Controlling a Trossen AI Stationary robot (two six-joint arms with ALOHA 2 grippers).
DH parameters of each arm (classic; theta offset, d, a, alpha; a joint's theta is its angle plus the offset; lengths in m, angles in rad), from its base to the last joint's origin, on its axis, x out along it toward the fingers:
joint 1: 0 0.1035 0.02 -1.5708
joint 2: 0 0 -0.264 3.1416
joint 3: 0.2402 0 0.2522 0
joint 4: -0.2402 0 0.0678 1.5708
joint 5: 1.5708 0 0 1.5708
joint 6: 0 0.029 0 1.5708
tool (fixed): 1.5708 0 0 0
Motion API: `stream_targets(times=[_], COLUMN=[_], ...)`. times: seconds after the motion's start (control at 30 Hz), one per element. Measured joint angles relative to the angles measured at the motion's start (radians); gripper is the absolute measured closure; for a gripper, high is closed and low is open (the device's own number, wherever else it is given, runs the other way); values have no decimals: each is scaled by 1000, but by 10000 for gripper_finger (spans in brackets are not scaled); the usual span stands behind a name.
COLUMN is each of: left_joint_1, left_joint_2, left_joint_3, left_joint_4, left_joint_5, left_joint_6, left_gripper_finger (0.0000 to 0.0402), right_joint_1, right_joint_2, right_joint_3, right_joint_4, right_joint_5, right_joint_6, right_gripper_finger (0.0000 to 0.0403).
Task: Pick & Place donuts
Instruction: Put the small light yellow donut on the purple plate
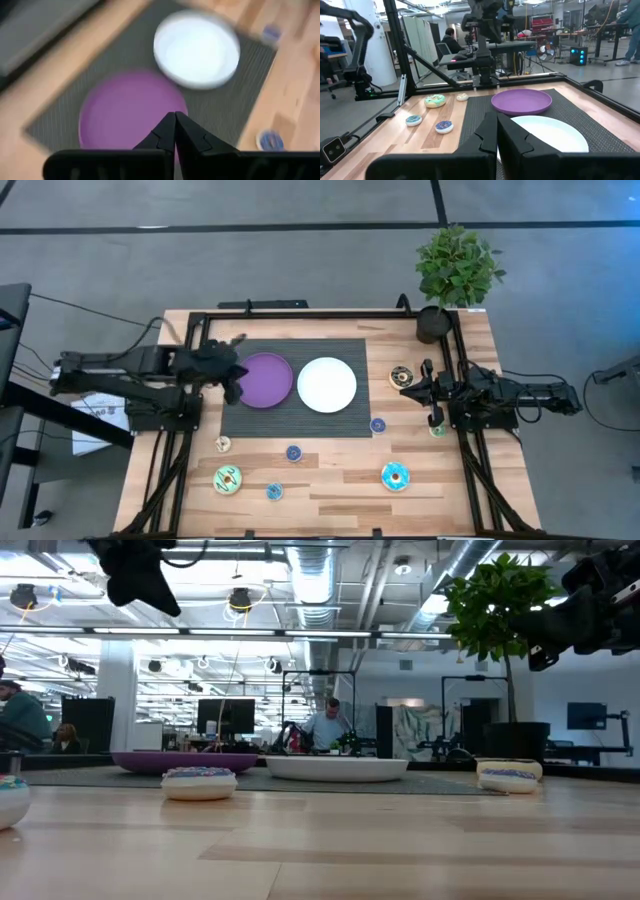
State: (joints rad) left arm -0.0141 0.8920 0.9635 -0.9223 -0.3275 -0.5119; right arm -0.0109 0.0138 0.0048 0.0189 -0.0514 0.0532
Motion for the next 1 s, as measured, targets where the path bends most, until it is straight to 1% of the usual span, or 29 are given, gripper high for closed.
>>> stream_targets(times=[0.1,0.23,0.3,0.4,0.63,0.73,0.87,0.93,1.0], left_joint_1=[-39,-108,-145,-217,-458,-549,-621,-639,-655], left_joint_2=[138,286,342,397,418,418,419,419,419], left_joint_3=[132,260,302,329,316,308,308,308,308], left_joint_4=[-140,-287,-337,-367,-355,-358,-418,-469,-516], left_joint_5=[9,32,46,52,44,27,-11,7,30], left_joint_6=[-124,-189,-216,-279,-464,-572,-799,-899,-965], left_gripper_finger=[401,401,401,401,401,401,397,383,360], right_joint_1=[0,0,0,0,0,0,0,0,0], right_joint_2=[0,0,0,0,0,0,0,0,0], right_joint_3=[0,0,0,0,0,0,0,0,0], right_joint_4=[0,0,0,0,0,0,0,0,0], right_joint_5=[0,0,0,0,0,0,0,0,0], right_joint_6=[0,0,0,0,0,0,0,0,0], right_gripper_finger=[403,403,403,403,403,403,403,403,403])
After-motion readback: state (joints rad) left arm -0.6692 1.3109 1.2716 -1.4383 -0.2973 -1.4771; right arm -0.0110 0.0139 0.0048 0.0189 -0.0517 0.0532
